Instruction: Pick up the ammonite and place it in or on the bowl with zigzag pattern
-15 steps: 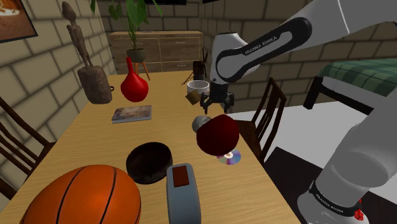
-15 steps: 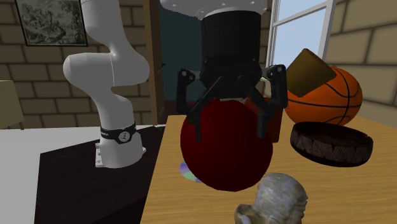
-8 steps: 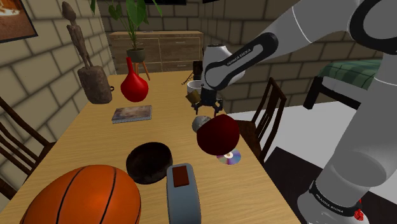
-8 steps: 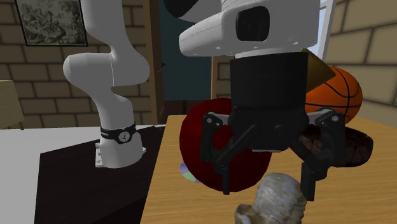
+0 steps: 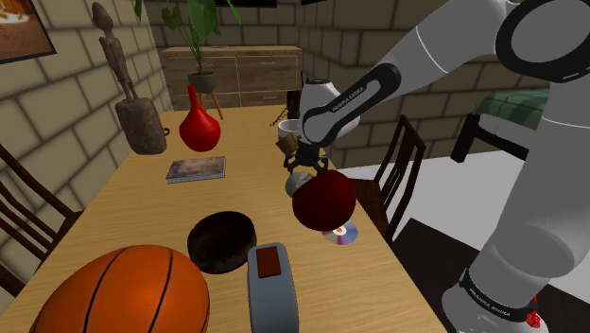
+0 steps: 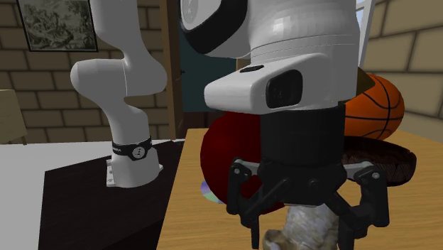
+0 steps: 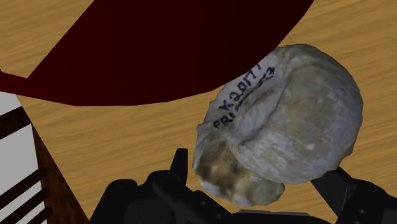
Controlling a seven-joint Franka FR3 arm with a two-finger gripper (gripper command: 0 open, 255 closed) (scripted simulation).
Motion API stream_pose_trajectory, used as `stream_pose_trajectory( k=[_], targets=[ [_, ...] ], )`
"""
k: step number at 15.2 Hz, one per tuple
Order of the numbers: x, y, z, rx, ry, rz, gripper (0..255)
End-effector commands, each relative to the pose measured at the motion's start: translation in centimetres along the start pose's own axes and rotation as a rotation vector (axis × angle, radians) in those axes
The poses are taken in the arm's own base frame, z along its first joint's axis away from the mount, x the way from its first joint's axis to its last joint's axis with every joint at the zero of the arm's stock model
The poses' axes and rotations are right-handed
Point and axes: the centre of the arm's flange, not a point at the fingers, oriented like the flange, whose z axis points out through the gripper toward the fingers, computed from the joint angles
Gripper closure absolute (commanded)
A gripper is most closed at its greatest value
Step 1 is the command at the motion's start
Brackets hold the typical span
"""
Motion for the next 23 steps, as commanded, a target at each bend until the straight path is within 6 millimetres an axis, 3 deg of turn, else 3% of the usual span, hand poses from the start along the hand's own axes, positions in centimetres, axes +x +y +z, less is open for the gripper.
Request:
stream_pose_trajectory(
  k=[1, 6, 7, 16, 23],
  targets=[
    [0.0, 0.0, 0.3, 0.000, 0.000, 0.000, 0],
    [0.0, 0.0, 0.3, 0.000, 0.000, 0.000, 0],
    [0.0, 0.0, 0.3, 0.000, 0.000, 0.000, 255],
    [0.0, 0.0, 0.3, 0.000, 0.000, 0.000, 255],
    [0.2, -0.4, -3.4, 0.000, 0.000, 0.000, 255]
  ],
)
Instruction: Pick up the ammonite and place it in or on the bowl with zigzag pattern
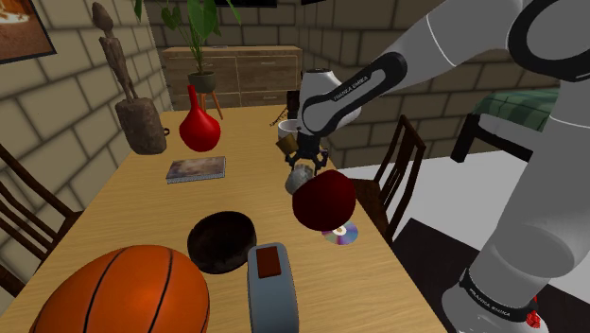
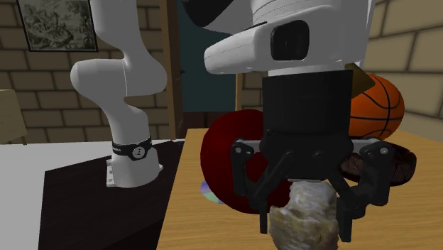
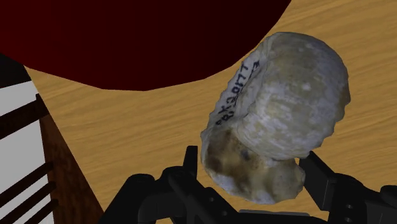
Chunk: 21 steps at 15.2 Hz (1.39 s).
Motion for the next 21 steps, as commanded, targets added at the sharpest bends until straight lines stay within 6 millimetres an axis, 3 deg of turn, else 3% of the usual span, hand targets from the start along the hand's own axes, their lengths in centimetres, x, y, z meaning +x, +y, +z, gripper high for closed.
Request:
stream_pose_trajectory(
  k=[1, 21],
  targets=[
    [0.1, -0.1, -1.1, 0.000, 0.000, 0.000, 255],
    [0.6, -1.0, -11.6, 0.000, 0.000, 0.000, 255]
  ],
)
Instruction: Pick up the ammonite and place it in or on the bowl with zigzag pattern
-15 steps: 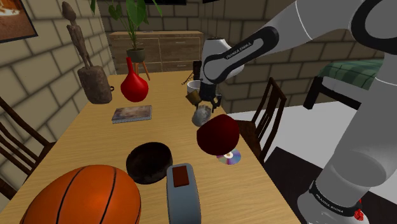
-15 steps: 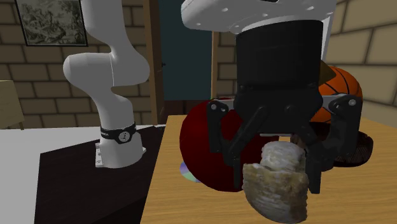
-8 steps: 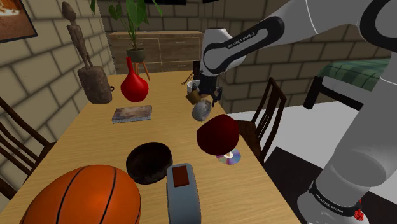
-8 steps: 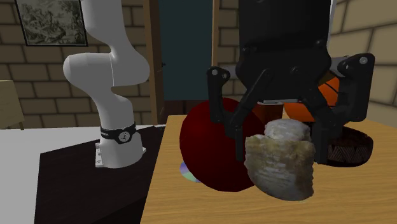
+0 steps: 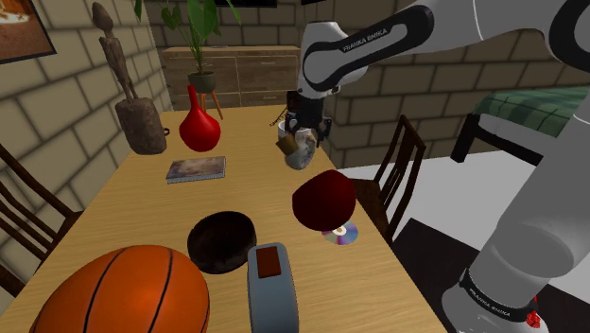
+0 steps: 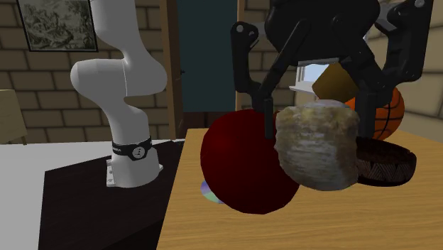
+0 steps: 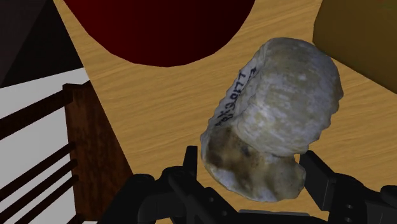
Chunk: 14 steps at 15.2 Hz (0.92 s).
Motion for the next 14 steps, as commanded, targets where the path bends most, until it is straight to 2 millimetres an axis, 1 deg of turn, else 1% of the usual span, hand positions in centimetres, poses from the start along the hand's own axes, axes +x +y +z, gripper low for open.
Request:
stream_pose_trajectory(
  k=[1, 14],
  targets=[
    [0.0, -0.2, -0.8, 0.000, 0.000, 0.000, 255],
    [-14.2, -9.9, -1.0, 0.000, 0.000, 0.000, 255]
  ],
)
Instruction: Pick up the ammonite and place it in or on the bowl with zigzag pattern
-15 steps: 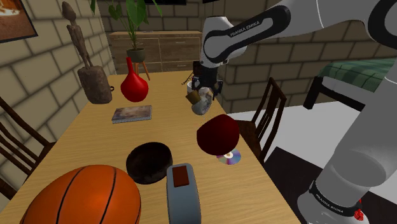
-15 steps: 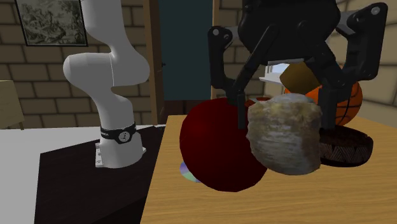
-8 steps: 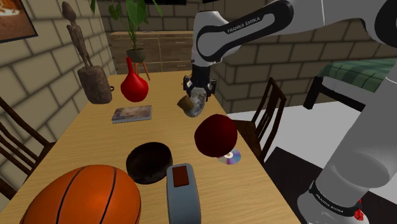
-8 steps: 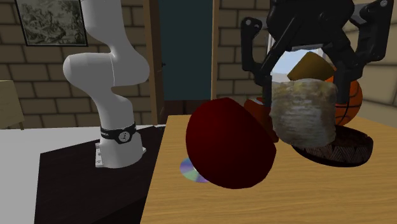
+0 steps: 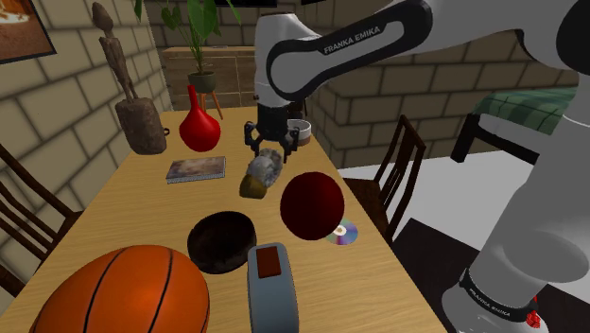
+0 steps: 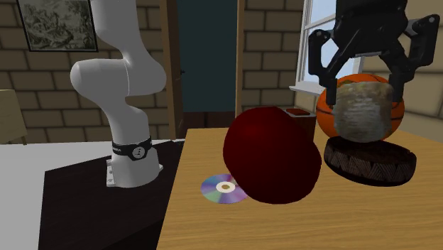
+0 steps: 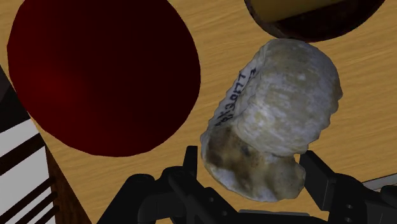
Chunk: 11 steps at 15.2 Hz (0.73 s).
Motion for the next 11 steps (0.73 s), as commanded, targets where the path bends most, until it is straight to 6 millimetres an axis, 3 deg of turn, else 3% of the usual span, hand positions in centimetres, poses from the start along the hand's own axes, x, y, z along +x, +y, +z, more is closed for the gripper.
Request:
stream_pose_trajectory(
  k=[1, 11],
  targets=[
    [-2.3, -1.5, 0.1, 0.001, 0.000, 0.002, 255],
    [-13.0, -8.8, -0.1, 0.001, 0.000, 0.002, 255]
  ],
)
